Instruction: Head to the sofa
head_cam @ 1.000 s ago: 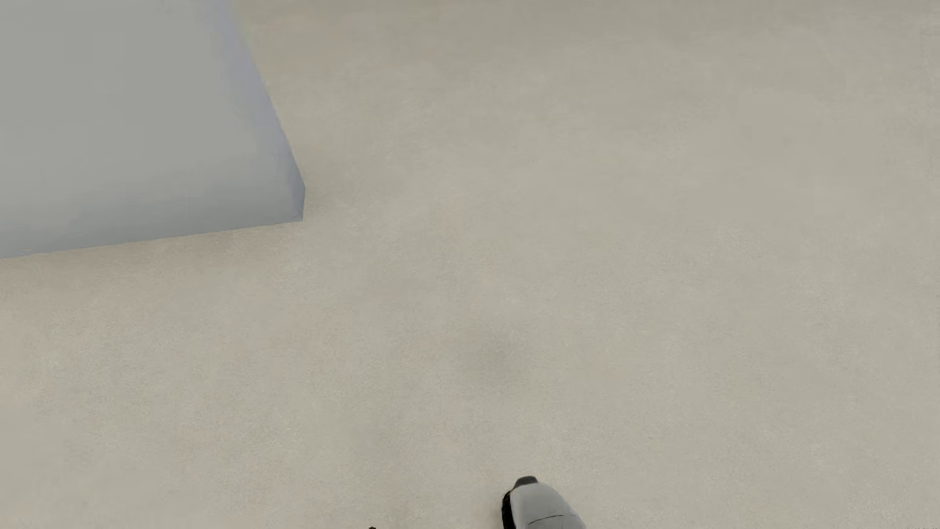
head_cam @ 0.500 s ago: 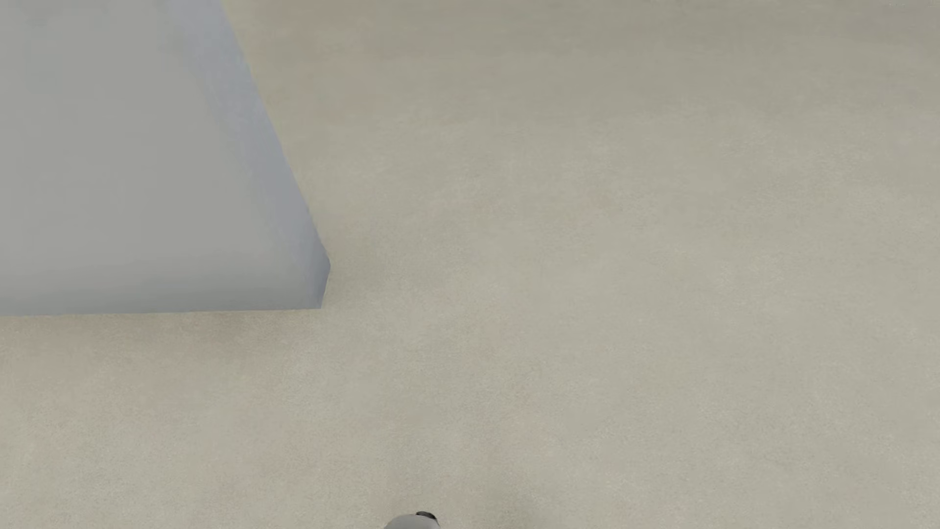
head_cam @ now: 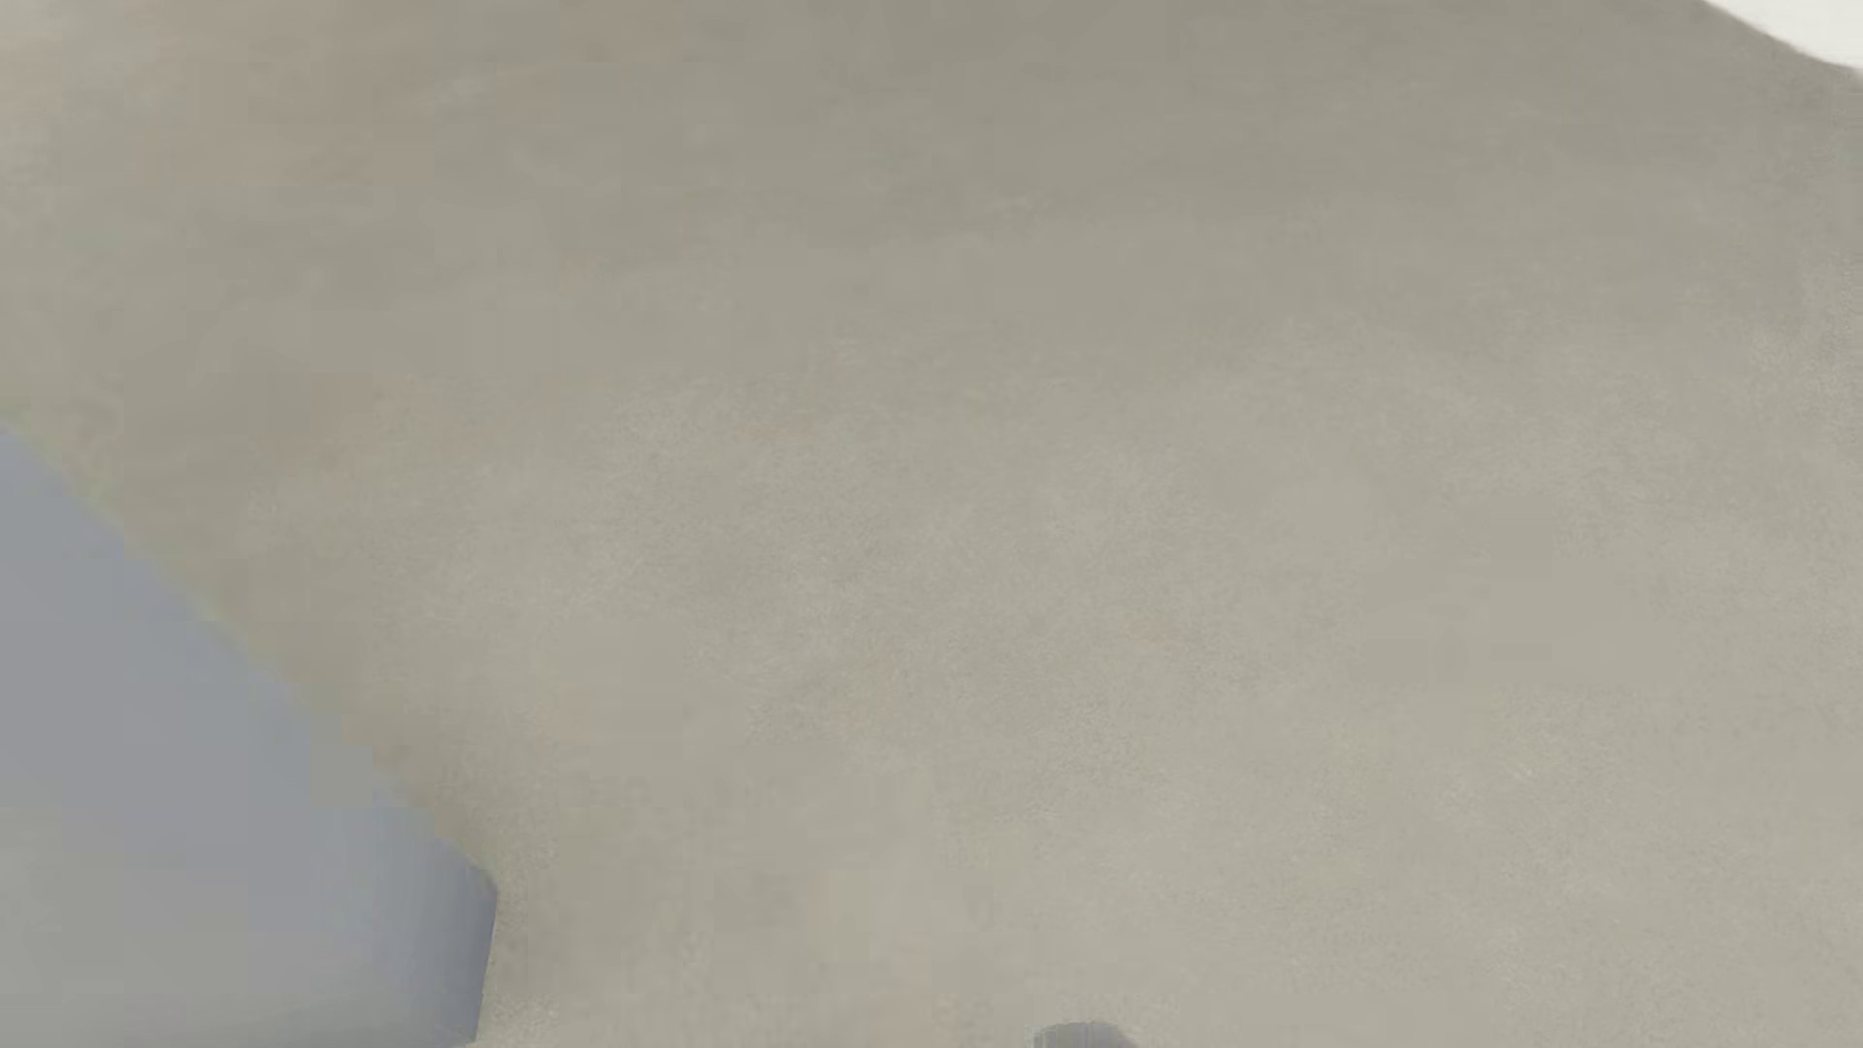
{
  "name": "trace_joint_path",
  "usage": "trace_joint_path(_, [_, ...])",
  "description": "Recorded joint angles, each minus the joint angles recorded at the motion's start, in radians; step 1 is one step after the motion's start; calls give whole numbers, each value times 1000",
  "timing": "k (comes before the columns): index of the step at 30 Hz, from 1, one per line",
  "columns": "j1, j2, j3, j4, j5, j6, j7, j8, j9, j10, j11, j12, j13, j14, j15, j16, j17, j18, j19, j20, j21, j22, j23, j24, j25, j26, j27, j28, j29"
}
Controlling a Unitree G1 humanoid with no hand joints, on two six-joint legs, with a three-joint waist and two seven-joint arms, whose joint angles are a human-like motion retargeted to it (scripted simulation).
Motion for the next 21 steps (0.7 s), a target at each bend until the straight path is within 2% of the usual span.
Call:
trace_joint_path(2, [116, -55, -44, 13, -10, 4, 0, 0, -31, -30, -361, -66, 8, -134, 112, 10, 5, 0, 0, 56, -8, -13, 38, 0, 0, 0, 0, 0, 0])
trace_joint_path(3, [141, -71, -59, 21, -12, 11, 0, 0, -49, -27, -465, -86, 14, -141, 142, 15, 6, 0, 0, 77, -10, -29, 49, 0, 0, 0, 0, 0, 0])
trace_joint_path(4, [176, -90, -73, 26, -14, 10, 0, 0, -53, -18, -473, -97, 12, -116, 123, 22, 8, 0, 0, 89, -1, -38, 71, 0, 0, 0, 0, 0, 0])
trace_joint_path(5, [214, -101, -92, 55, 8, 26, 0, 0, -46, 22, -401, -85, 19, -62, 87, 21, 9, 0, 0, 96, -11, -58, 81, 0, 0, 0, 0, 0, 0])
trace_joint_path(6, [239, -85, -109, 80, 27, 34, 0, 0, -54, 93, -328, -54, 21, 27, 122, 11, 6, 0, 0, 119, 15, -64, 110, 0, 0, 0, 0, 0, 0])
trace_joint_path(7, [186, -108, -112, 107, 44, 53, 0, 0, -79, 242, -245, -26, 26, 179, 150, -18, 12, 0, 0, 144, 6, -37, 136, 0, 0, 0, 0, 0, 0])
trace_joint_path(8, [126, -63, -101, 143, 86, 72, 0, 0, -67, 454, -175, 5, 29, 326, 106, -43, 20, 0, 0, 144, -6, 1, 164, 0, 0, 0, 0, 0, 0])
trace_joint_path(9, [12, -5, -68, 143, 106, 69, 0, 0, -57, 704, -172, 19, 22, 360, 57, -50, 25, 0, 0, 102, -25, 20, 166, 0, 0, 0, 0, 0, 0])
trace_joint_path(10, [-112, 92, -33, 161, 125, 81, 0, 0, -37, 901, -208, 24, 9, 332, 24, -58, 24, 0, 0, 69, -3, 36, 159, 0, 0, 0, 0, 0, 0])
trace_joint_path(11, [-228, 175, 27, 144, 113, 64, 0, 0, -32, 951, -255, 30, -6, 341, 14, -62, 17, 0, 0, 12, 10, 53, 141, 0, 0, 0, 0, 0, 0])
trace_joint_path(12, [-314, 249, 96, 128, 110, 46, 0, 0, -19, 872, -300, 45, -23, 377, 11, -70, 13, 0, 0, -11, 5, 84, 114, 0, 0, 0, 0, 0, 0])
trace_joint_path(13, [-383, 344, 148, 112, 98, 25, 0, 0, -9, 694, -361, 74, -41, 462, -1, -67, 1, 0, 0, -18, 25, 100, 73, 0, 0, 0, 0, 0, 0])
trace_joint_path(14, [-443, 407, 187, 107, 98, 20, 0, 0, -8, 470, -400, 95, -64, 565, -10, -65, -3, 0, 0, -17, 1, 126, 40, 0, 0, 0, 0, 0, 0])
trace_joint_path(15, [-477, 471, 215, 106, 98, 13, 0, 0, -12, 252, -436, 116, -75, 557, -22, -57, -15, 0, 0, -23, -19, 134, -20, 0, 0, 0, 0, 0, 0])
trace_joint_path(16, [-498, 514, 240, 99, 92, 9, 0, 0, -22, 91, -447, 129, -87, 350, -45, -50, -23, 0, 0, -46, -56, 145, -63, 0, 0, 0, 0, 0, 0])
trace_joint_path(17, [-516, 558, 252, 94, 83, 3, 0, 0, -29, 41, -445, 146, -97, 124, -65, -45, -36, 0, 0, -55, -78, 155, -97, 0, 0, 0, 0, 0, 0])
trace_joint_path(18, [-539, 592, 265, 87, 80, -6, 0, 0, -32, 41, -428, 164, -94, 123, -72, -29, -41, 0, 0, -83, -103, 138, -110, 0, 0, 0, 0, 0, 0])
trace_joint_path(19, [-552, 618, 275, 73, 78, -11, 0, 0, -37, 83, -390, 182, -81, 261, -39, -23, -38, 0, 0, -91, -130, 140, -113, 0, 0, 0, 0, 0, 0])
trace_joint_path(20, [-540, 620, 269, 42, 54, -30, 0, 0, -44, 129, -296, 202, -55, 375, 59, -22, -32, 0, 0, -83, -163, 142, -109, 0, 0, 0, 0, 0, 0])
trace_joint_path(21, [-525, 536, 250, -1, 13, -52, 0, 0, -56, 177, -84, 209, -42, 439, 212, -24, -20, 0, 0, -90, -157, 155, -69, 0, 0, 0, 0, 0, 0])
